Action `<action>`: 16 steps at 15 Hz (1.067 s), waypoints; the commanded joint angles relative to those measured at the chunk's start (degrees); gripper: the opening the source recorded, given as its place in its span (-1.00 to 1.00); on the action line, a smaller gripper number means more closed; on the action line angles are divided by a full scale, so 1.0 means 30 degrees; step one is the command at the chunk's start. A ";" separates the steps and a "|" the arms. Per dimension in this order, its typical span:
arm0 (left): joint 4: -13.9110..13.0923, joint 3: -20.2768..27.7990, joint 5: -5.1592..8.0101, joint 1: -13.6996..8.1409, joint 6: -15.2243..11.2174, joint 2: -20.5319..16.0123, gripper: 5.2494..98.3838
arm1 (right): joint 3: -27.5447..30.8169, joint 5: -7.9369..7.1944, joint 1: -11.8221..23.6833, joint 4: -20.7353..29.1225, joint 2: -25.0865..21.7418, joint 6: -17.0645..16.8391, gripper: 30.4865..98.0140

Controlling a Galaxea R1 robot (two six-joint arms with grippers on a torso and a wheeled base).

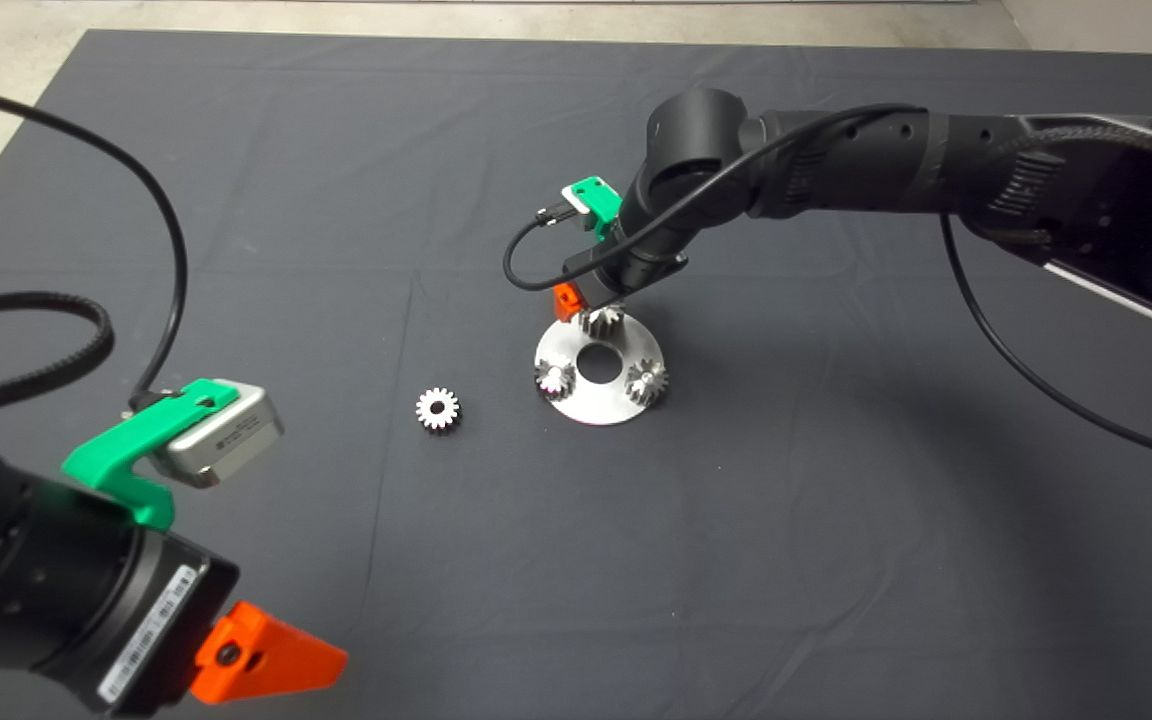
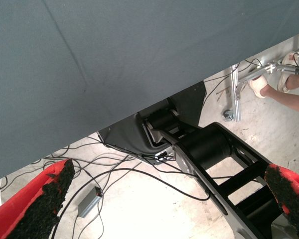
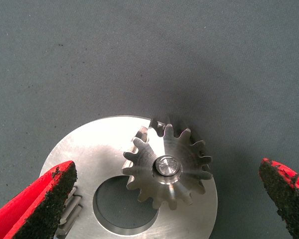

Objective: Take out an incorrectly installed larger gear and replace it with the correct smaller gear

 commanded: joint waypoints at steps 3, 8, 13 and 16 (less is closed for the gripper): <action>-0.0256 0.0242 -0.0030 -0.0204 0.0012 -0.0020 0.99 | -0.0127 0.0042 0.0004 -0.0646 0.0149 0.0066 0.96; -0.0256 0.0249 -0.0023 -0.0204 0.0012 -0.0020 0.99 | -0.0668 0.0101 -0.0113 -0.0661 0.0178 -0.0021 0.96; -0.0256 0.0219 0.0006 -0.0204 0.0012 -0.0049 0.99 | -0.1064 0.0737 -0.0494 -0.0675 0.0178 -0.0139 0.88; -0.0256 0.0219 0.0006 -0.0204 0.0012 -0.0049 0.99 | -0.1445 0.1214 -0.0522 -0.0675 0.0411 -0.0197 0.77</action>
